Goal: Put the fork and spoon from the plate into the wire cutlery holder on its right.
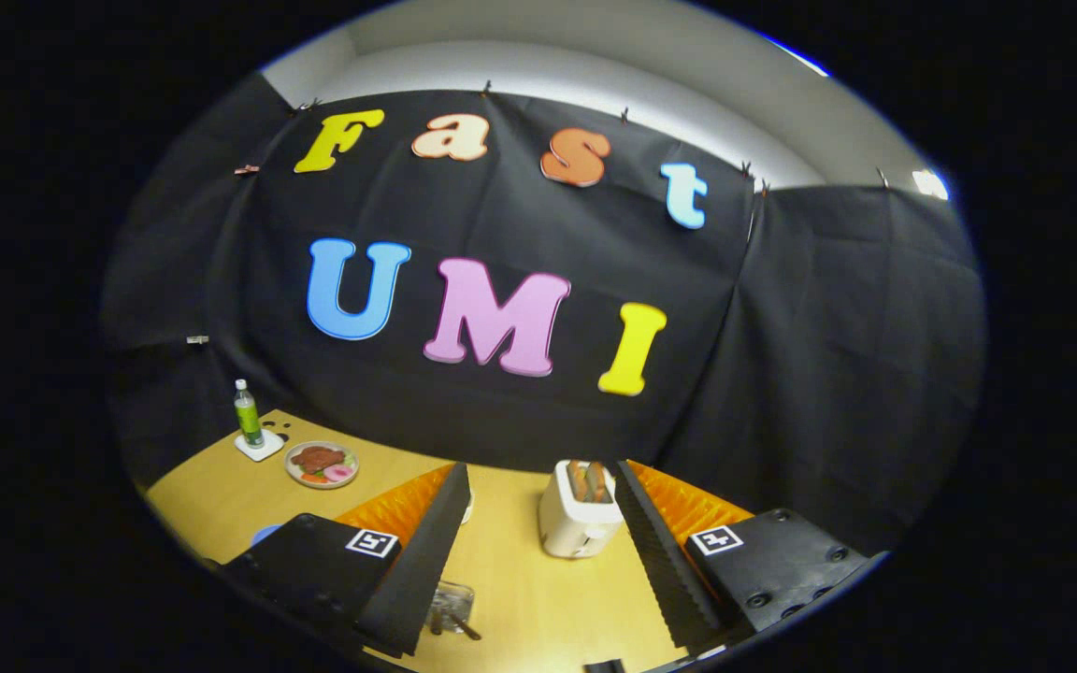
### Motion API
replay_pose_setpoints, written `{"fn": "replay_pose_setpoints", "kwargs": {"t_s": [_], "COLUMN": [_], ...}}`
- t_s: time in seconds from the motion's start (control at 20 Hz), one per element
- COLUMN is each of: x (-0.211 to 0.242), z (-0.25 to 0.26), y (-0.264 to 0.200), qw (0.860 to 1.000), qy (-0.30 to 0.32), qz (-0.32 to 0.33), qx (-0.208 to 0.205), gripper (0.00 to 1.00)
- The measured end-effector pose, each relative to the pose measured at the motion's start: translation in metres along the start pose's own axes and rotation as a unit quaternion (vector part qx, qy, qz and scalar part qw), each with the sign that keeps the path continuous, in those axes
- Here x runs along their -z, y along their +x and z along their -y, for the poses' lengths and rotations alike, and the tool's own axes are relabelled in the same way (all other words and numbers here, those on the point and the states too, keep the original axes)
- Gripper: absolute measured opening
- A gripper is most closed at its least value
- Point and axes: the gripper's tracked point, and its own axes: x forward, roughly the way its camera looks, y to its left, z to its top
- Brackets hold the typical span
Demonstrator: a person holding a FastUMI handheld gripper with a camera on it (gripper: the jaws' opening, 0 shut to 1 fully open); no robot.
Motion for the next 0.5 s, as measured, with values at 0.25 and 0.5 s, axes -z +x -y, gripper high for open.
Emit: {"fn": "replay_pose_setpoints", "kwargs": {"t_s": [0.25, 0.5], "x": [-0.035, -0.036], "z": [-0.037, -0.046], "y": [-0.033, -0.035], "qw": [0.999, 0.998], "qy": [0.0, 0.025], "qz": [0.047, 0.043], "qx": [-0.012, -0.033], "gripper": [0.98, 0.98]}}
